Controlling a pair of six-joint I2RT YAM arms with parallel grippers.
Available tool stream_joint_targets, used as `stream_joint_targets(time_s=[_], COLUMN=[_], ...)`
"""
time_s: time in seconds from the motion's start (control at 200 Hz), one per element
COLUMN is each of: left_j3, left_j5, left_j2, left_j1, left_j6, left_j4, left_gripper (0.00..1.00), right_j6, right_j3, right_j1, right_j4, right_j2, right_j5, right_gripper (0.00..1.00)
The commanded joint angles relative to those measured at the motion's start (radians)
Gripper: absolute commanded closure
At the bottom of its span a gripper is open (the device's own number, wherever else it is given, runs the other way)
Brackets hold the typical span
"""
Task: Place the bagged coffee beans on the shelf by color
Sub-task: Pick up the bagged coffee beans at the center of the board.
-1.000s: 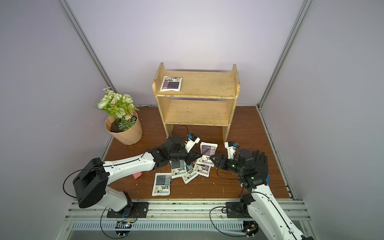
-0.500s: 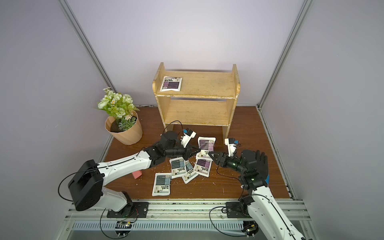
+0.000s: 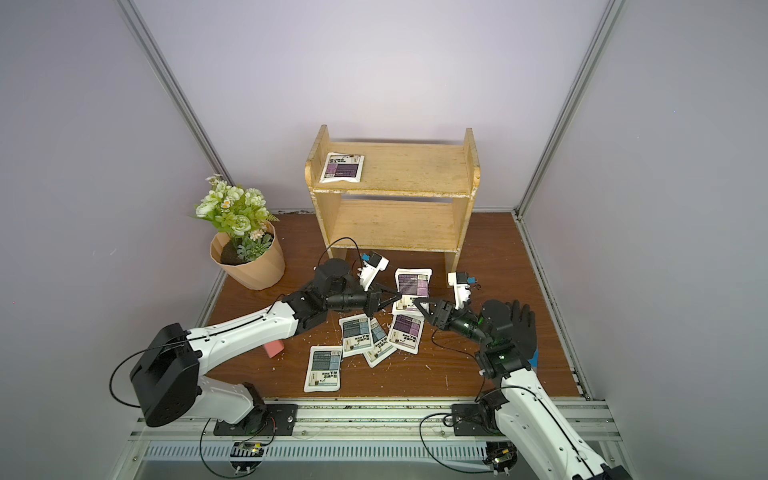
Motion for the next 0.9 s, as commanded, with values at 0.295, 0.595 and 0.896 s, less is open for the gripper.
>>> stream_joint_targets(time_s=[0.295,0.595,0.896], left_j3=[-0.005,0.047,0.104], left_j5=[0.004,0.042,0.080], left_j2=[-0.020,-0.022,-0.107], left_j1=[0.023,0.029,0.029], left_j6=[-0.025,-0.065,-0.054], left_j4=[0.069,0.075,0.106], left_gripper=[0.99,0.68,0.80], right_j6=[-0.021,-0.051,-0.162], right_j3=[0.068,0.188,0.442], right_j1=[0.046,0.083,0.198], right_j4=[-0.012,-0.079,-0.203], right_j2=[-0.007,0.014,0.124], right_j5=[0.091,0.080,0.082], right_gripper=[0.87,0.98,0.99])
